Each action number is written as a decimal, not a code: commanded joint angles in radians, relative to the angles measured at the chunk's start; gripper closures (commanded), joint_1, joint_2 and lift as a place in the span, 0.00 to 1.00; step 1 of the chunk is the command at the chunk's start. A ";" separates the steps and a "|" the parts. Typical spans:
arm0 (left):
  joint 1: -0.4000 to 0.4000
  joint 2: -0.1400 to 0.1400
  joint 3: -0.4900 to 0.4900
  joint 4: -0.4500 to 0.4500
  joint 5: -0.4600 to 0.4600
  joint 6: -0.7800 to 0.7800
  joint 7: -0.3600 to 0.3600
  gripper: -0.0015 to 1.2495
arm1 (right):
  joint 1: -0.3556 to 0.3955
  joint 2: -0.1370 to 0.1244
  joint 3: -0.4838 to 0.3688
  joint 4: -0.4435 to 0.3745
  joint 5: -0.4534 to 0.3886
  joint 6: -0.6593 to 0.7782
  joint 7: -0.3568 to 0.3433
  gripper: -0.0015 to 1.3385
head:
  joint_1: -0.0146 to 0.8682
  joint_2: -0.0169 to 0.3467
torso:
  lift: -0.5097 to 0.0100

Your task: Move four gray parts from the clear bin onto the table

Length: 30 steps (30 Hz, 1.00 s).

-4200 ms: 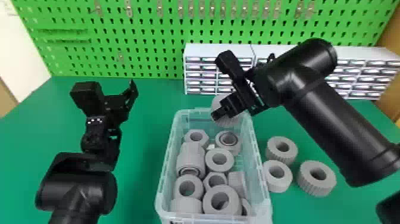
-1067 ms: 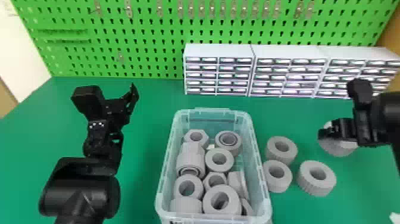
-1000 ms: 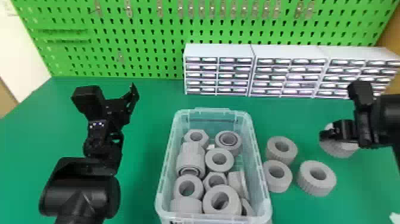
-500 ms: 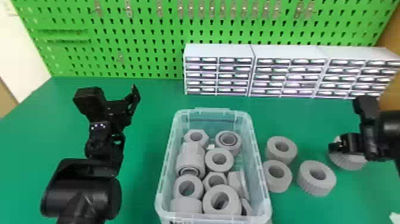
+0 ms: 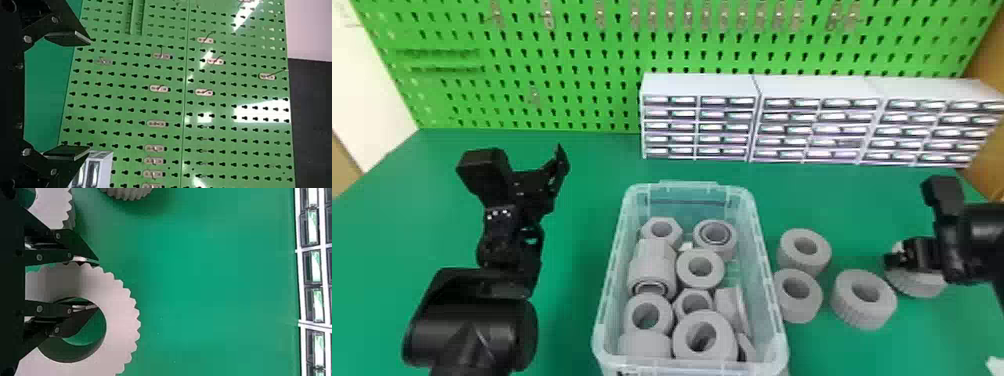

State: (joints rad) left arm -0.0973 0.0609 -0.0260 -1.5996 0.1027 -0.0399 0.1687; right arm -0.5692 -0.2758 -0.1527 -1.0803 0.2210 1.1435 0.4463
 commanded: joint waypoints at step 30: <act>0.002 -0.006 0.004 0.003 -0.003 -0.002 0.000 0.24 | 0.006 -0.011 0.010 0.039 -0.057 0.001 0.000 0.40 | 0.80 0.24 | 0.88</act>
State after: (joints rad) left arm -0.0952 0.0552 -0.0214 -1.5972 0.0997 -0.0414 0.1687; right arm -0.5656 -0.2865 -0.1487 -1.0407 0.1659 1.1443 0.4463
